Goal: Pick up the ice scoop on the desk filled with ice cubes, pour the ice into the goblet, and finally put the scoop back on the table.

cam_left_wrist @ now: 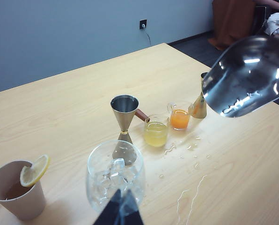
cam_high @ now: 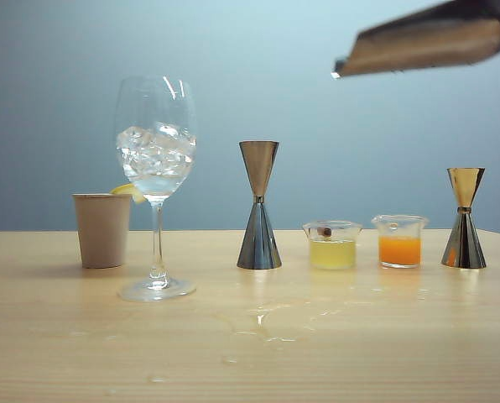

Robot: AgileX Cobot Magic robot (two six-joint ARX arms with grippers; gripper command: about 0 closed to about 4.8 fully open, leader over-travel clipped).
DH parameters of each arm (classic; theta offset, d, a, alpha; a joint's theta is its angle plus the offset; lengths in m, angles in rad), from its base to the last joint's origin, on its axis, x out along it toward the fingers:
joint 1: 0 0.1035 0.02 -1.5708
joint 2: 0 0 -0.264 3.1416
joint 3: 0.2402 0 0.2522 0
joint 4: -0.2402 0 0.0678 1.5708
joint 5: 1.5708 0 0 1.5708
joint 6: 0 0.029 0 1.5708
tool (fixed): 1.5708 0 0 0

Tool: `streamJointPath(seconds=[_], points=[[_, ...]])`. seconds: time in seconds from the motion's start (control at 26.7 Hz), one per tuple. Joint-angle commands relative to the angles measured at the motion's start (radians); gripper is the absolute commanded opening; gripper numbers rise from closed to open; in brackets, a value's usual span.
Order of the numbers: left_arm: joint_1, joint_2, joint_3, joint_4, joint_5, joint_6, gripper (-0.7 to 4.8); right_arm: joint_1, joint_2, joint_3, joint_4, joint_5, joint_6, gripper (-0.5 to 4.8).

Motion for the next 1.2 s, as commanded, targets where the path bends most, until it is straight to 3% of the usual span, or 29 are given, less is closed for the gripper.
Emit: streamJointPath(seconds=[0.04, 0.45, 0.71, 1.2], points=[[0.0, 0.0, 0.003, 0.019, 0.027, 0.0, -0.06, -0.05, -0.008, -0.035, 0.021, -0.013, -0.021, -0.05], [0.0, 0.021, 0.003, 0.065, 0.051, -0.007, -0.06, -0.253, -0.008, -0.068, 0.0, -0.041, -0.096, -0.05], [0.0, 0.024, 0.003, 0.068, 0.051, -0.007, -0.06, -0.325, -0.004, -0.071, -0.072, -0.029, -0.185, -0.05], [0.0, 0.024, 0.003, 0.083, 0.051, -0.006, -0.06, -0.446, 0.055, -0.078, -0.068, -0.002, -0.212, -0.05]])
